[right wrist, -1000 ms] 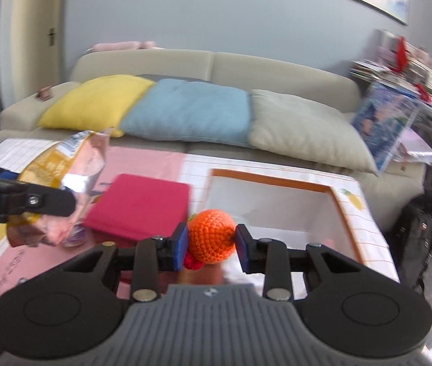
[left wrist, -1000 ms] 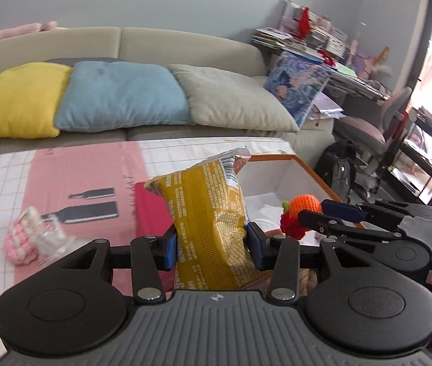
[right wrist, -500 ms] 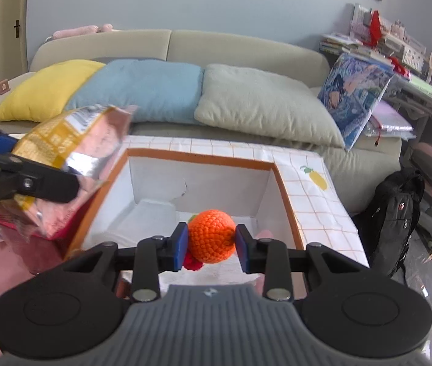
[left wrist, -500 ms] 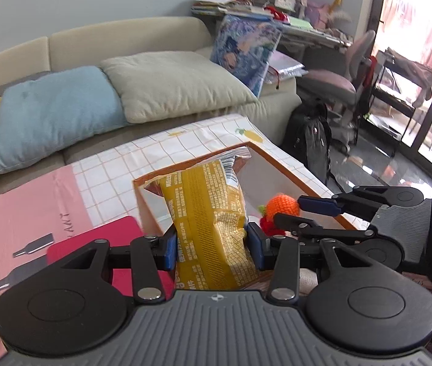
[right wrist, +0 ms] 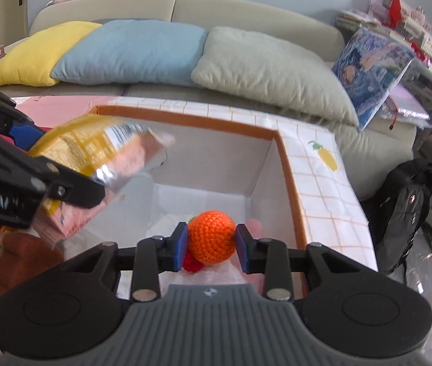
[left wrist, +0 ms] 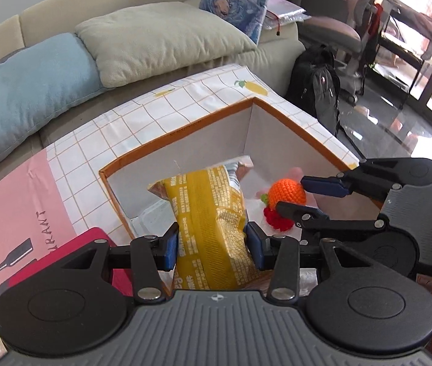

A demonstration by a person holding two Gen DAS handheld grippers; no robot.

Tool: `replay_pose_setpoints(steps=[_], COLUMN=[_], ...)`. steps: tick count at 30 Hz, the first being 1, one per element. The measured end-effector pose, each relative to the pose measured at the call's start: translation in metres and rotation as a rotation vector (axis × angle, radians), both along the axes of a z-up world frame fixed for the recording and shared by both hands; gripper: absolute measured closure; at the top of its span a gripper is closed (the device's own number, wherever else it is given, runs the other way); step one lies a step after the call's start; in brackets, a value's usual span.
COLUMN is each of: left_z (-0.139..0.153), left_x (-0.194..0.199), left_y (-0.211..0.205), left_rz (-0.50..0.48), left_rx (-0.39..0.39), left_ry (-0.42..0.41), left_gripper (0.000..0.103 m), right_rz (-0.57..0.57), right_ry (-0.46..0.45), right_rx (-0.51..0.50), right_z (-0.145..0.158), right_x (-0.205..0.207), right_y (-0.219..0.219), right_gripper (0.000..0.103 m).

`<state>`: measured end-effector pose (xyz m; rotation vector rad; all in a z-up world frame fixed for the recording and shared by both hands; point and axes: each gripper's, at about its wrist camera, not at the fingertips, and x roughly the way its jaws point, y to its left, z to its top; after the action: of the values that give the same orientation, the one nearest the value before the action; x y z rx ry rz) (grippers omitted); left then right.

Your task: Organize soft objects

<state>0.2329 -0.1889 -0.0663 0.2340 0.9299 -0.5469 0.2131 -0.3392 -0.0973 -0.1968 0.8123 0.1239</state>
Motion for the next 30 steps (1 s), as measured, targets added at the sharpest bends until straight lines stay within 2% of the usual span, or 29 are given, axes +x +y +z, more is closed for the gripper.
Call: replay_pose_setpoints(steps=[4,7,11,14,17,19,26,30], left_z=[-0.005,-0.007,-0.003,0.0,0.005,0.01,0.029,0.04], left_x=[0.001,0.004,0.006,0.005,0.002,-0.001,-0.021,-0.041], left_y=[-0.008,-0.01,-0.006,-0.002,0.004,0.008,0.023,0.038], left_rz=[-0.021,-0.021,-0.009,0.001,0.012,0.005,-0.002,-0.002], left_rx=[0.029,0.033,0.007,-0.009,-0.051,-0.093,-0.181,-0.227], left_ry=[0.006,0.009,0.022,0.024,0.026,0.036,0.009,-0.027], left_gripper=[0.054,0.059,0.056,0.051,0.04,0.036,0.032,0.032], right_rz=[0.009,0.014,0.006,-0.007,-0.02,-0.035,-0.121,-0.164], right_ry=[0.003,0.005,-0.016,-0.023,-0.018,-0.014,-0.054,-0.104], right_rx=[-0.011,-0.017,-0.025,-0.018,-0.018,-0.01,0.06,0.131], right_z=[-0.005,-0.007,-0.003,0.001,0.003,0.004,0.022,0.039], right_x=[0.006,0.006,0.001,-0.002,-0.008,-0.014,-0.044,-0.065], right_y=[0.002,0.003,0.004,0.004,0.005,0.006,0.005,0.007], right_gripper=[0.07,0.07,0.052,0.048,0.041,0.035,0.033,0.025])
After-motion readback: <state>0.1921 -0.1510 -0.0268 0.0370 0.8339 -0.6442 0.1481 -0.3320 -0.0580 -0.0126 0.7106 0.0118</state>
